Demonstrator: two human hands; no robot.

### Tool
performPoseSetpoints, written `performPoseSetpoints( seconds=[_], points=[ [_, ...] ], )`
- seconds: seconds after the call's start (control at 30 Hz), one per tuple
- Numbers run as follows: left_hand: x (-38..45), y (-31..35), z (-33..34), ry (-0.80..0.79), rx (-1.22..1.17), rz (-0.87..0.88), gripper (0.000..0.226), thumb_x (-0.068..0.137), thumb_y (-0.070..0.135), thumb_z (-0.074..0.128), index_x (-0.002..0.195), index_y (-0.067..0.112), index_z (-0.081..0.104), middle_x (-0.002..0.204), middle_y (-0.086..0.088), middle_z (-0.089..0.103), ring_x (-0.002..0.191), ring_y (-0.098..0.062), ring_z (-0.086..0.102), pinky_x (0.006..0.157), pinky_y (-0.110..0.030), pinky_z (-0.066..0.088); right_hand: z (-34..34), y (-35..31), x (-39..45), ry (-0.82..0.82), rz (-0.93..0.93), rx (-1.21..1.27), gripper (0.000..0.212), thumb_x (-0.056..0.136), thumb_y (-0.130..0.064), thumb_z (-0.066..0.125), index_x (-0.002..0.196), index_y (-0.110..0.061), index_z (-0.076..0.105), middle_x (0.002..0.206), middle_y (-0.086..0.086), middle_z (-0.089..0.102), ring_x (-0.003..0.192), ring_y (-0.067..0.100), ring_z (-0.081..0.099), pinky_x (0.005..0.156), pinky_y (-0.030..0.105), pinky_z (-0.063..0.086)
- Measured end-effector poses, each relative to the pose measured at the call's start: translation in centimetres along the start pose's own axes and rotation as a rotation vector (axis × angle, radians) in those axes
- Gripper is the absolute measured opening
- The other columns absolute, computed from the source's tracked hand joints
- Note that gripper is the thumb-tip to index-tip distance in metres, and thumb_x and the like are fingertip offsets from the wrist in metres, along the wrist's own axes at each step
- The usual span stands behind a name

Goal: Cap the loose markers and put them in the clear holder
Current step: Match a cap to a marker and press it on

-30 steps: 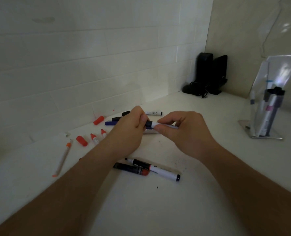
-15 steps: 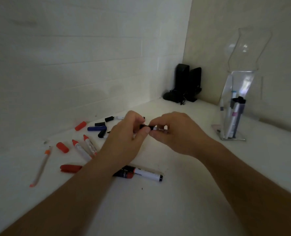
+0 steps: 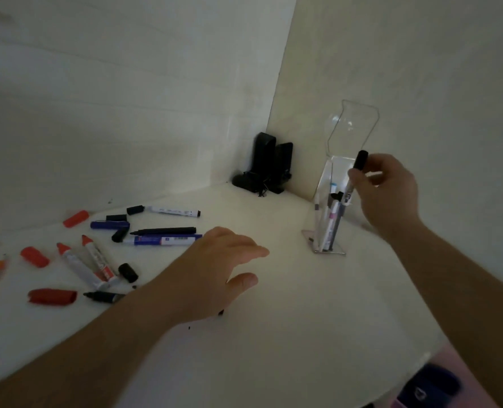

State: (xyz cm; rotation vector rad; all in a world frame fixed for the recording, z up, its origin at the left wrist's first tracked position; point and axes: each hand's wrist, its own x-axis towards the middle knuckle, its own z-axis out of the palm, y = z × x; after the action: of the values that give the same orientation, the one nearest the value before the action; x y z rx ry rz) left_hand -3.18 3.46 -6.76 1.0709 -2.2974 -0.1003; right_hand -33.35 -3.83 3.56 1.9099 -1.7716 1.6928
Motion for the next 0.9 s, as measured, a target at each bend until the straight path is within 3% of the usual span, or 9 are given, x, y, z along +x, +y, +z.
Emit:
performPoseSetpoints(
  seconds=[0.07, 0.13, 0.23, 0.37, 0.5, 0.6, 0.67, 0.77, 0.9],
  points=[
    [0.0, -0.1, 0.0, -0.009, -0.014, -0.028, 0.046, 0.097, 0.047, 0.055, 0.141, 0.044, 0.047, 0.134, 0.027, 0.047, 0.129, 0.002, 0.032, 0.104, -0.018, 0.023, 0.5, 0.9, -0.1, -0.013, 0.035, -0.044, 0.015, 0.092, -0.029, 0.070, 0.107, -0.029, 0.067, 0.097, -0.012, 0.072, 0.073, 0.006, 0.064, 0.063, 0.007, 0.045],
    [-0.1, -0.3, -0.1, -0.021, -0.028, -0.053, 0.044, 0.096, 0.046, 0.056, 0.139, 0.045, 0.049, 0.131, 0.027, 0.048, 0.128, 0.004, 0.032, 0.104, -0.018, 0.023, 1.0, 1.8, -0.1, -0.029, 0.036, -0.084, 0.022, 0.093, -0.029, 0.068, 0.114, -0.031, 0.062, 0.097, -0.013, 0.071, 0.070, 0.008, 0.065, 0.069, 0.023, 0.051],
    [-0.3, -0.6, -0.4, -0.033, -0.049, -0.089, 0.042, 0.096, 0.045, 0.057, 0.137, 0.046, 0.051, 0.128, 0.027, 0.048, 0.127, 0.003, 0.033, 0.106, -0.022, 0.027, 1.8, 3.4, -0.2, -0.141, -0.035, -0.291, 0.029, 0.097, -0.027, 0.060, 0.123, -0.035, 0.049, 0.089, -0.012, 0.069, 0.067, 0.023, 0.064, 0.067, 0.033, 0.051],
    [-0.4, -1.3, -0.6, -0.018, -0.049, -0.126, 0.040, 0.096, 0.043, 0.058, 0.135, 0.047, 0.053, 0.122, 0.030, 0.044, 0.126, 0.004, 0.033, 0.099, -0.016, 0.023, 2.6, 5.2, -0.1, -0.239, -0.049, -0.457, 0.026, 0.100, -0.021, 0.042, 0.114, -0.031, 0.061, 0.069, 0.003, 0.068, 0.068, 0.035, 0.060, 0.062, 0.042, 0.056],
    [-0.6, -1.6, -0.7, 0.002, -0.044, -0.135, 0.034, 0.096, 0.041, 0.059, 0.129, 0.047, 0.058, 0.121, 0.031, 0.047, 0.124, 0.006, 0.033, 0.100, -0.017, 0.024, 2.6, 5.5, -0.5, -0.241, -0.018, -0.420, 0.054, 0.088, 0.000, 0.038, 0.117, -0.030, 0.073, 0.107, 0.002, 0.075, 0.101, 0.036, 0.062, 0.094, 0.045, 0.054],
    [-0.5, -2.5, -1.7, 0.010, 0.004, -0.113, 0.027, 0.095, 0.038, 0.061, 0.120, 0.045, 0.065, 0.116, 0.023, 0.057, 0.114, 0.003, 0.044, 0.102, -0.023, 0.034, 2.9, 3.4, -2.1, -0.058, -0.107, -0.359, 0.053, 0.086, 0.008, 0.042, 0.122, -0.017, 0.072, 0.114, 0.012, 0.065, 0.103, 0.035, 0.060, 0.094, 0.047, 0.051],
    [-0.4, -3.5, -3.5, 0.027, 0.096, -0.140, 0.022, 0.095, 0.034, 0.062, 0.115, 0.041, 0.071, 0.110, 0.017, 0.066, 0.102, 0.001, 0.051, 0.098, -0.028, 0.043, 3.7, 0.5, -4.1, -0.054, -0.180, -0.260, 0.043, 0.091, 0.003, 0.047, 0.120, -0.019, 0.070, 0.111, 0.007, 0.062, 0.095, 0.023, 0.059, 0.088, 0.042, 0.052],
    [-1.8, -6.0, -7.9, 0.006, 0.126, -0.417, 0.020, 0.095, 0.034, 0.062, 0.108, 0.043, 0.073, 0.103, 0.015, 0.067, 0.089, 0.000, 0.057, 0.078, -0.017, 0.045, 6.4, -4.8, -8.0, -0.458, -0.137, -0.009, 0.024, 0.098, -0.015, 0.060, 0.112, -0.034, 0.067, 0.099, -0.009, 0.064, 0.073, 0.010, 0.058, 0.068, 0.029, 0.053],
    [-4.3, -9.0, -11.3, -0.224, 0.221, -0.598, 0.018, 0.092, 0.036, 0.065, 0.105, 0.047, 0.072, 0.102, 0.015, 0.067, 0.084, 0.000, 0.058, 0.072, -0.017, 0.042, 10.2, -9.8, -12.4, -0.981, -0.235, -0.021, 0.007, 0.094, -0.043, 0.066, 0.100, -0.044, 0.066, 0.096, -0.018, 0.061, 0.081, 0.004, 0.061, 0.070, 0.019, 0.048]
  ],
)
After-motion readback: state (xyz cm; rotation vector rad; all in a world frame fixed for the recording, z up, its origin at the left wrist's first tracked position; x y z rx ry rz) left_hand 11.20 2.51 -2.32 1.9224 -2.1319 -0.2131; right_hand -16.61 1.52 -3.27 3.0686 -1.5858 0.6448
